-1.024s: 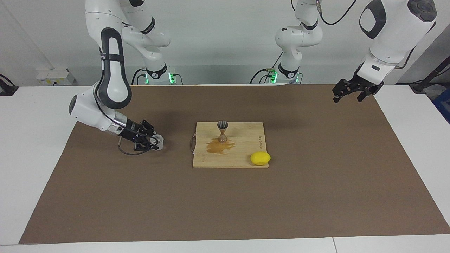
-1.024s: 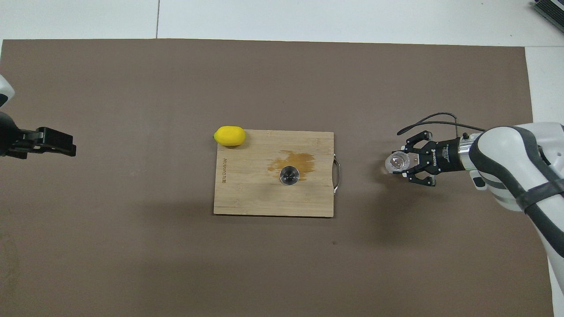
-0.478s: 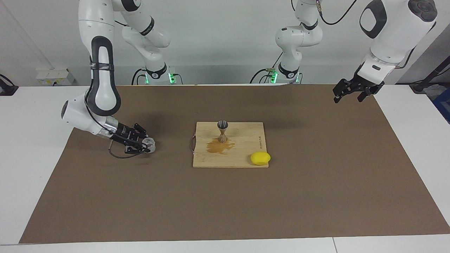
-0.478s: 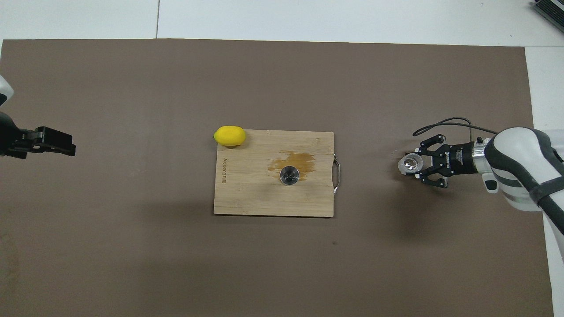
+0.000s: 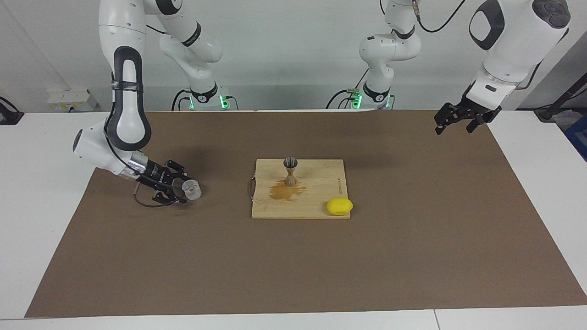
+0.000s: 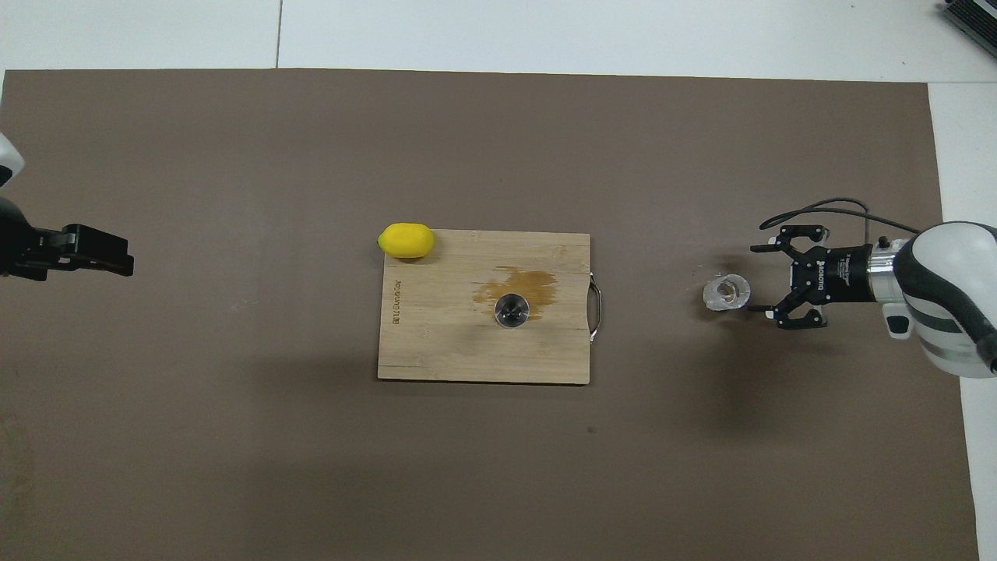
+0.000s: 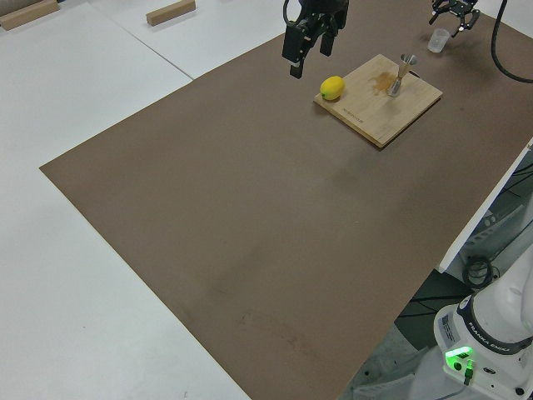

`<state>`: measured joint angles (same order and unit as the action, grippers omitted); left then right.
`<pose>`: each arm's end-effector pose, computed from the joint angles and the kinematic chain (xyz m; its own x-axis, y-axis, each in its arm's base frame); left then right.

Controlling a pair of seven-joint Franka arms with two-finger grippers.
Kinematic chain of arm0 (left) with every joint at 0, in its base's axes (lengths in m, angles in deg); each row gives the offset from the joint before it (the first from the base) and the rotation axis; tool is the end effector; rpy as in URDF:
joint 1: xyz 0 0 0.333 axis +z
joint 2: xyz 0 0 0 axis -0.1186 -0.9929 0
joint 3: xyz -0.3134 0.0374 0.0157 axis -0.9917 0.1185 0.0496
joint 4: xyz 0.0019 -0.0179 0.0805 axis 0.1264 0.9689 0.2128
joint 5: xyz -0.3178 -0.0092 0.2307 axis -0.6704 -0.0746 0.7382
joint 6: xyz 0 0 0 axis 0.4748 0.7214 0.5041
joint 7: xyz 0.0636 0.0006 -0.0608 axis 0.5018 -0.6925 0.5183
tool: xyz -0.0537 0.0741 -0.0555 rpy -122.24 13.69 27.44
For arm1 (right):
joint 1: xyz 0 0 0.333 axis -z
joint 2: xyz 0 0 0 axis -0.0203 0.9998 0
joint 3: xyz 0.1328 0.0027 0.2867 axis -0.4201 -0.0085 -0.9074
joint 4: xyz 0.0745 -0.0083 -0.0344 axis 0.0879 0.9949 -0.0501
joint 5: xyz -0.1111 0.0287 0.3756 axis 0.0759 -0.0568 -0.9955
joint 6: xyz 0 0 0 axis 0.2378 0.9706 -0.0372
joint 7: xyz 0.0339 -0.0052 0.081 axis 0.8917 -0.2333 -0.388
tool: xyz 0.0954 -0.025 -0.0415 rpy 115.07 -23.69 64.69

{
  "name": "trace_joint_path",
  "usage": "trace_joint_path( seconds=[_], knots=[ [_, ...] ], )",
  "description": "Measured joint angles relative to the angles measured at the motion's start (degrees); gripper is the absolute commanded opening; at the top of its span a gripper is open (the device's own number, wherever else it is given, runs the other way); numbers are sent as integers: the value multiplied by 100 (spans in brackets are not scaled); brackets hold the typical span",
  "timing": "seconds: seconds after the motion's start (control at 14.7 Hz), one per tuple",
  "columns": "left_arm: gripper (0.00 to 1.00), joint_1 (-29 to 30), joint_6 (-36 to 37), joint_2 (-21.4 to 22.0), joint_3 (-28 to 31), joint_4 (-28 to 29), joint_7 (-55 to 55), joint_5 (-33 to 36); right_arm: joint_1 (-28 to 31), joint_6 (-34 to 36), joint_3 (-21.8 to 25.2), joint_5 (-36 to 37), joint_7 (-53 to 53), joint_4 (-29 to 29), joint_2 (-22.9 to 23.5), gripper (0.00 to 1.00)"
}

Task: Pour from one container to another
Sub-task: 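Open the right gripper to release the glass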

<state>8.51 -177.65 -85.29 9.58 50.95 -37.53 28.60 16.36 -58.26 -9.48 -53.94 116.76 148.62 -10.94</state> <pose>0.5463 -0.0126 0.5886 0.9993 -0.0114 -0.0347 -0.0106 -0.9997 0.0222 0.5579 -0.0900 0.3041 -0.0682 -0.7802 -0.6218 -0.9936 0.1093 -0.0282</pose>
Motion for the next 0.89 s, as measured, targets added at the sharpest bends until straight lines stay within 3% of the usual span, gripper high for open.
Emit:
trace_joint_path(
  seconds=[0.41,0.89],
  knots=[
    [100,0,-1,0,0,0,5,0,-559,26,-58,1587,-322,-45,-712,99],
    [100,0,-1,0,0,0,14,0,-1727,58,-81,3913,-2579,-174,-998,99]
  ],
)
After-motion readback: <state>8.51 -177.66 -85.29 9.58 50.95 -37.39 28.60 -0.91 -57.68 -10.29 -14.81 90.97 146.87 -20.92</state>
